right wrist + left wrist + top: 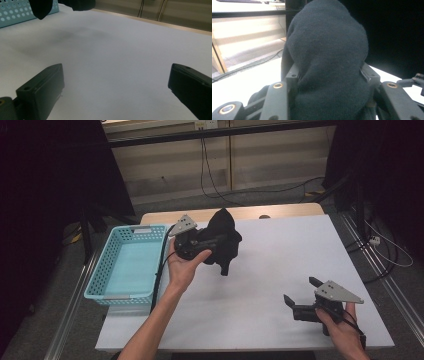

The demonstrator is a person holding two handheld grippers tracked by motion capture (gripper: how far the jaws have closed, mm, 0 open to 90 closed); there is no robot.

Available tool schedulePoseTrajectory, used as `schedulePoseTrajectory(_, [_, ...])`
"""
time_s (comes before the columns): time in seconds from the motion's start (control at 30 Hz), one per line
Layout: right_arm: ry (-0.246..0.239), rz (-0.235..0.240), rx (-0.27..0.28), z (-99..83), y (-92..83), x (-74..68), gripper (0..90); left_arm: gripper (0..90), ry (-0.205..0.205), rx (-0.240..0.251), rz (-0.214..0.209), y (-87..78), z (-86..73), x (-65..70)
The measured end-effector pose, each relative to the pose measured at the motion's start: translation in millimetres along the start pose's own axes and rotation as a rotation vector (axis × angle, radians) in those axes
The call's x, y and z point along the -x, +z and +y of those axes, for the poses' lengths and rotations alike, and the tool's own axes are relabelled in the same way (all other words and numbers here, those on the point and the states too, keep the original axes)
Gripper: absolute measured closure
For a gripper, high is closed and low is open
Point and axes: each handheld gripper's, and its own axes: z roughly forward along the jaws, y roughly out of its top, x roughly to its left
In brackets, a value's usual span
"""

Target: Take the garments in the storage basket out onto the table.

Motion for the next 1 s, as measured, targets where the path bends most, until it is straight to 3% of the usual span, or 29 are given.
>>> schedulePoseTrajectory(0.13, [-0.001,0.000,0.000,-0.1,-0.1,0.1,0.3,48.6,0.014,-0.014,0.010,4.8,-4.2,-0.6])
schedulePoseTrajectory(0.73, [0.001,0.001,-0.003,-0.2,-0.6,0.1,0.3,48.5,0.002,-0.084,0.021,21.3,-23.8,-9.0])
schedulePoseTrajectory(1.0, [0.002,0.004,-0.003,-0.2,-0.6,-0.3,0.3,48.5,0.002,-0.149,0.019,33.2,-36.7,-9.3])
